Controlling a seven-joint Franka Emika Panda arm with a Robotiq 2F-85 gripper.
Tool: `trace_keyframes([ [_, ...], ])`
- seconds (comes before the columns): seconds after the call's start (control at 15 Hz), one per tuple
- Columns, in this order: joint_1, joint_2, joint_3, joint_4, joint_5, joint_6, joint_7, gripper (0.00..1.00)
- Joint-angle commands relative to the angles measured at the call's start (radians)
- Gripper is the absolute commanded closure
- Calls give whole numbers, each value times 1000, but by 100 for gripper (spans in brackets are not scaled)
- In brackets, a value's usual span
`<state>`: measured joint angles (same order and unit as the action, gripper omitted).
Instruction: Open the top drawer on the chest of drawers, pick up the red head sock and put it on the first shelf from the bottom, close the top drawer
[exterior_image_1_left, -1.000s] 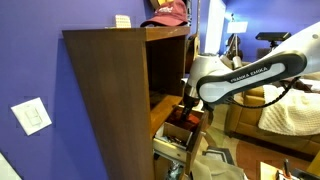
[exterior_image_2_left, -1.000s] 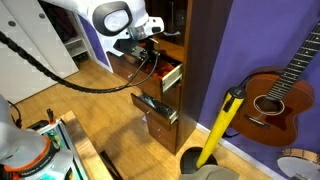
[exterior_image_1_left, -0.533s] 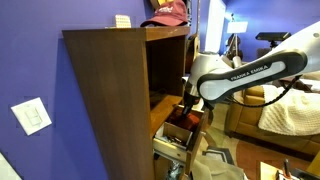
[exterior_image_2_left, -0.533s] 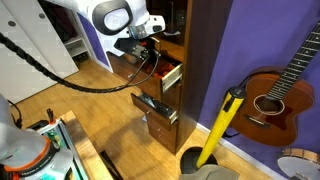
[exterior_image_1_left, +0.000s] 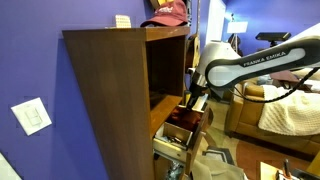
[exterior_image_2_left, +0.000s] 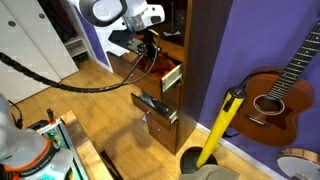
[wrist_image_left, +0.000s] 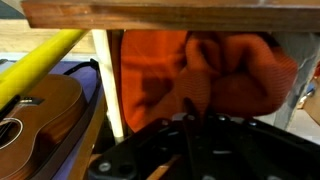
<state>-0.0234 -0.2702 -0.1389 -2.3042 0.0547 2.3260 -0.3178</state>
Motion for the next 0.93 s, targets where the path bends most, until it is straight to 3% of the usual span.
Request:
trace_keyframes([
  [0.0, 3, -90, -23, -22, 51, -48, -51, 98],
  [0.47, 28, -211, -27, -58, 80, 29, -70, 98],
  [0.87, 89, -250, -20, -119, 102, 290, -66, 98],
])
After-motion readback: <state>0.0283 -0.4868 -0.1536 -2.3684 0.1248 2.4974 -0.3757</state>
